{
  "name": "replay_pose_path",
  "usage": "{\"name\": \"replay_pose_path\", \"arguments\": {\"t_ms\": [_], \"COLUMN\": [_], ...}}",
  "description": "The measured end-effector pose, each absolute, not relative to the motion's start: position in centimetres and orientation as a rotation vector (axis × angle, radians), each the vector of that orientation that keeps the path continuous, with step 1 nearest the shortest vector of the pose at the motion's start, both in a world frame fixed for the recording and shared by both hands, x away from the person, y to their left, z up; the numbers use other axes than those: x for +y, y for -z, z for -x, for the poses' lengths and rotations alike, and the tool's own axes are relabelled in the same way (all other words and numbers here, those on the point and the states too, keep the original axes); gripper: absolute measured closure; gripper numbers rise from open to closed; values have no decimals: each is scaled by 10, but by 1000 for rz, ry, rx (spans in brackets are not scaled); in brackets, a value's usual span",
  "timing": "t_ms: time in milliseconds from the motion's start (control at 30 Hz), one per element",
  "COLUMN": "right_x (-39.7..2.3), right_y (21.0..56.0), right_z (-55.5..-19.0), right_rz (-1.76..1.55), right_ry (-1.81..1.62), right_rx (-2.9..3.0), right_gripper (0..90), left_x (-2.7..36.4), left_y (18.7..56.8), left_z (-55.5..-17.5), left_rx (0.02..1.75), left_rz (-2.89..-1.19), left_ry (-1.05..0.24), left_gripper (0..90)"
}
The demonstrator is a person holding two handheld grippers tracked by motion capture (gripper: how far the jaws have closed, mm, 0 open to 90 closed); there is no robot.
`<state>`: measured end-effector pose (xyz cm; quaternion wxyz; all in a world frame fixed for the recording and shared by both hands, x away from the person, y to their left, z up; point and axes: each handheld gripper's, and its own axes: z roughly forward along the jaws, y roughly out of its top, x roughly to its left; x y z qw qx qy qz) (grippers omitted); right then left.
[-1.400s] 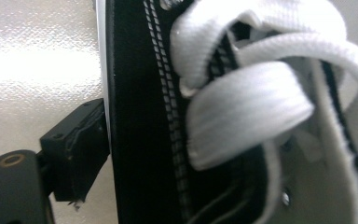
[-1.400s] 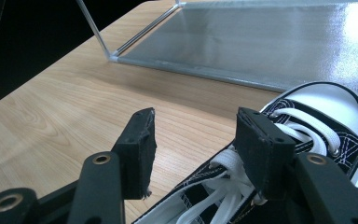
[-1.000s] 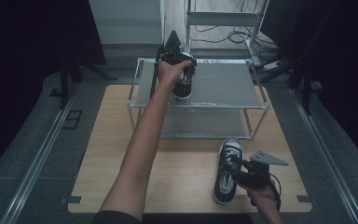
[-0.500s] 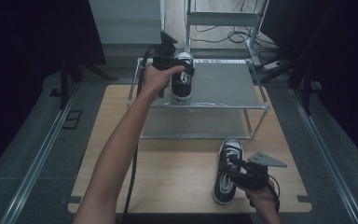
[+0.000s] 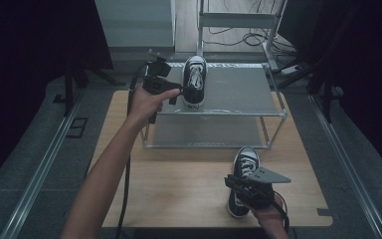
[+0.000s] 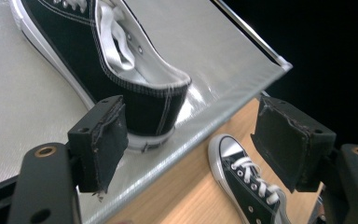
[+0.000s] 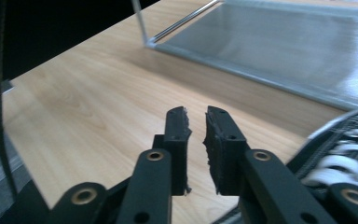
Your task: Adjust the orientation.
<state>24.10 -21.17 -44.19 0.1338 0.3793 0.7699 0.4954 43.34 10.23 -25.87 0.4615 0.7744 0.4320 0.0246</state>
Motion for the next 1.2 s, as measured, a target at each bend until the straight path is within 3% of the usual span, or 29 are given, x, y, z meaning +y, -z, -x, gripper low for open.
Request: {"name": "replay_pose_path", "arguments": {"t_ms": [400, 933, 1200], "right_x": [-188, -186, -217], "right_y": [467, 482, 491], "right_z": [-204, -185, -181], "right_rz": [-1005, -1018, -1035], "right_ry": [-1320, -1243, -1203], "right_rx": [2336, 2356, 2326], "right_gripper": [856, 898, 900], "left_x": [126, 137, 145], "left_y": [291, 342, 373], "left_z": [-376, -339, -318], "left_rx": [980, 978, 988], "left_rz": [-1911, -1910, -1921], "left_ry": [-84, -78, -54], "left_gripper": [255, 252, 247]}}
